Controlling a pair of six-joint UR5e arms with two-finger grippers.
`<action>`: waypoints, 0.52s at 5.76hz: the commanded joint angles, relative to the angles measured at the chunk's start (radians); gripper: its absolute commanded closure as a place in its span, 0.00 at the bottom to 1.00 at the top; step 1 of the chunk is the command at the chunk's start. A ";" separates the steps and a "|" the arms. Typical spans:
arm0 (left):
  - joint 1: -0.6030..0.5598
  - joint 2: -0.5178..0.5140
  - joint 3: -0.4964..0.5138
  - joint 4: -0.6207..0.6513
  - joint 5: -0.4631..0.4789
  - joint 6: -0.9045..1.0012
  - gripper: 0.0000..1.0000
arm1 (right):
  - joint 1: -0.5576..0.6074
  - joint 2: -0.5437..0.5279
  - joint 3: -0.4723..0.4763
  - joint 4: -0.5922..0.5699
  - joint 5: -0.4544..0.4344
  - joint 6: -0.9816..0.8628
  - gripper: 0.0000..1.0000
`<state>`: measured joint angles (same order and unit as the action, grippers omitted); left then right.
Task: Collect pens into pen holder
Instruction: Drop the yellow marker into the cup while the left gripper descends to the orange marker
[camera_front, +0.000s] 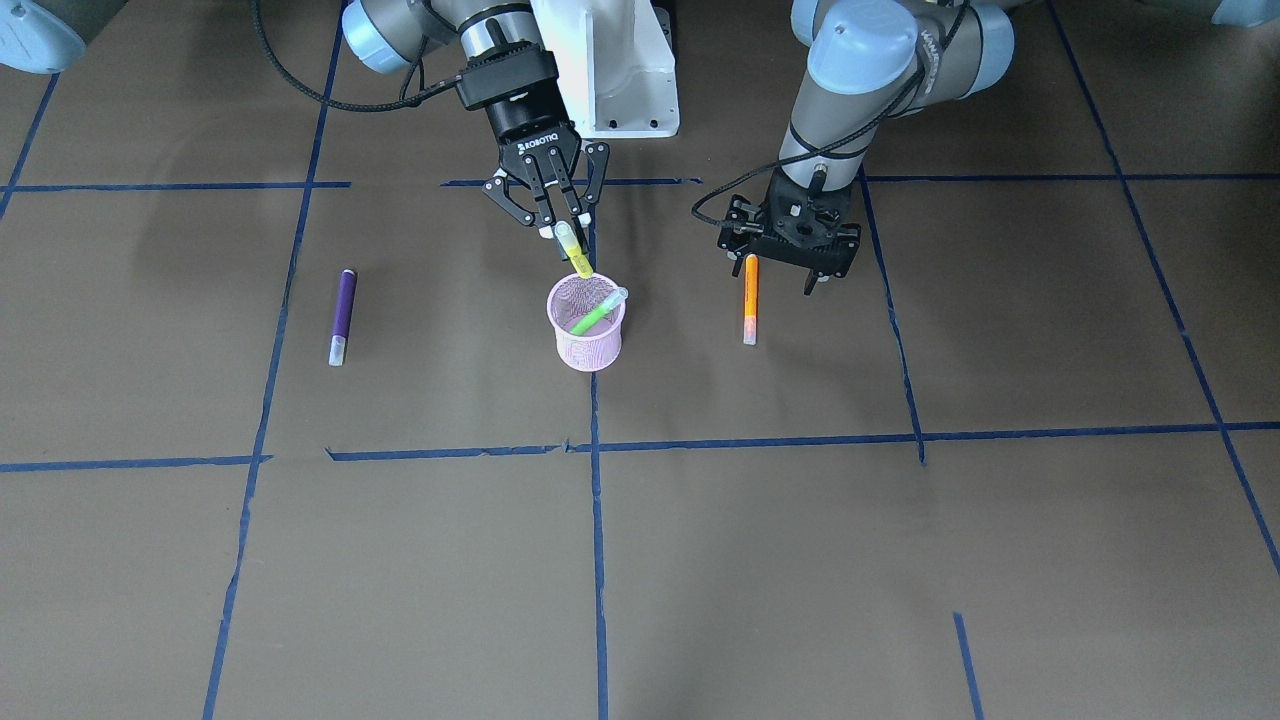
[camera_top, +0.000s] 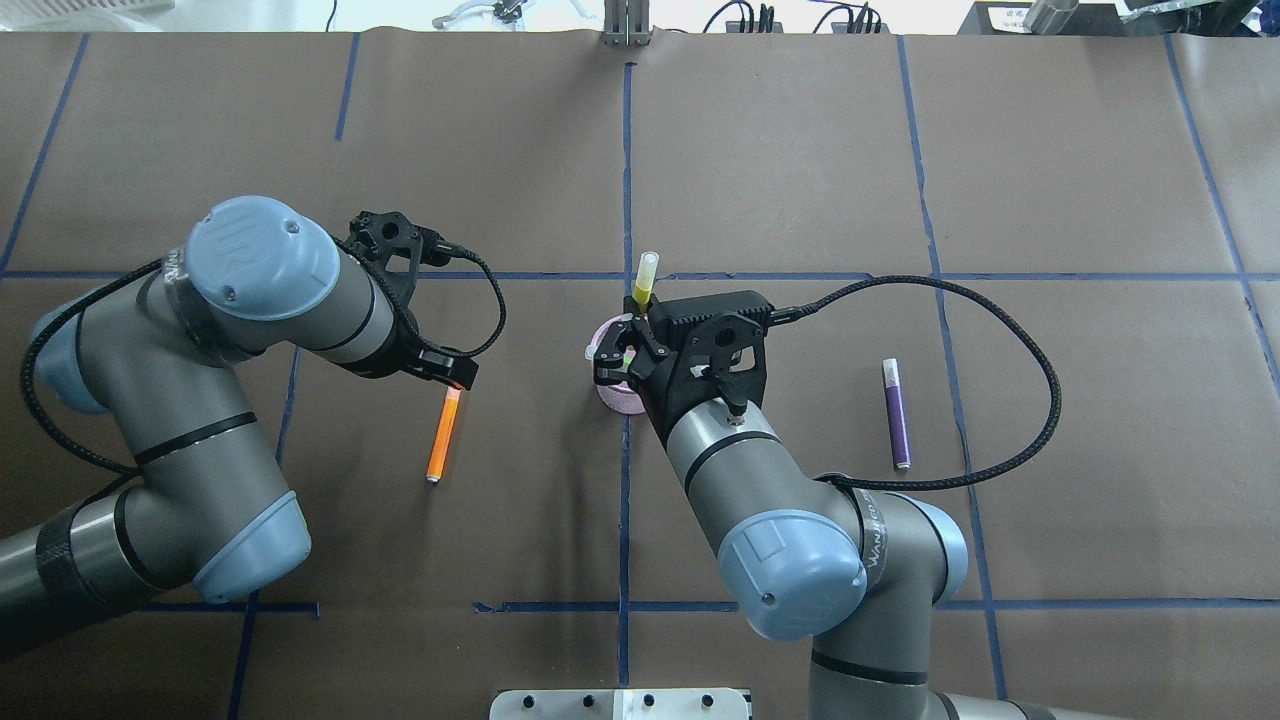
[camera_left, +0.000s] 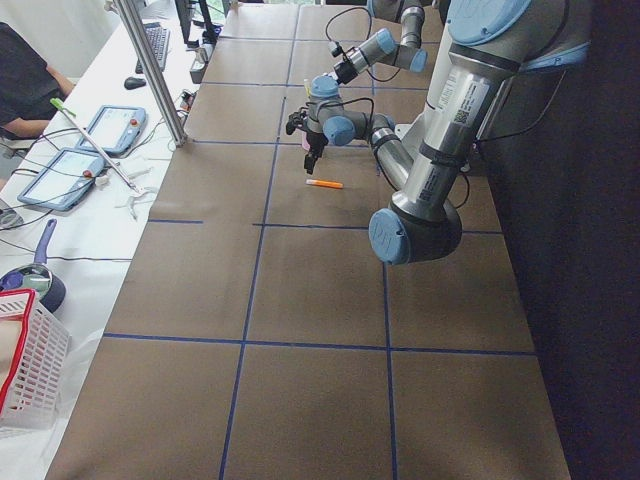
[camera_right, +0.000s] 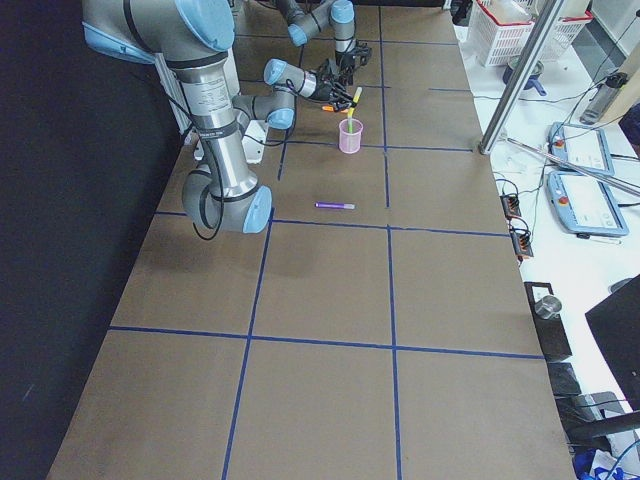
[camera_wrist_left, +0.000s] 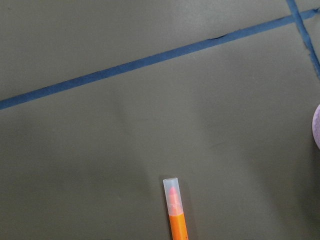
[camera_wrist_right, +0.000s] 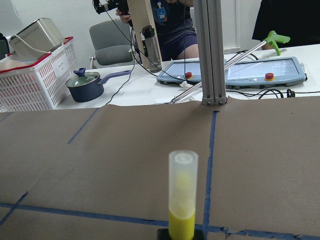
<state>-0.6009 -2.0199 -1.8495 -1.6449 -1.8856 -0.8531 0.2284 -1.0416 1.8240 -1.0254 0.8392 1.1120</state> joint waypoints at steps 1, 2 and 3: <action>0.001 -0.011 0.021 -0.004 0.000 0.000 0.08 | 0.000 -0.004 -0.015 -0.011 -0.002 -0.001 0.26; 0.001 -0.016 0.035 -0.003 -0.001 0.000 0.08 | 0.000 -0.005 -0.015 -0.039 0.006 -0.003 0.07; 0.001 -0.029 0.047 -0.001 -0.006 0.000 0.08 | 0.002 -0.001 -0.008 -0.041 0.020 -0.003 0.01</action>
<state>-0.5999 -2.0389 -1.8140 -1.6471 -1.8880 -0.8529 0.2292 -1.0449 1.8115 -1.0588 0.8483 1.1095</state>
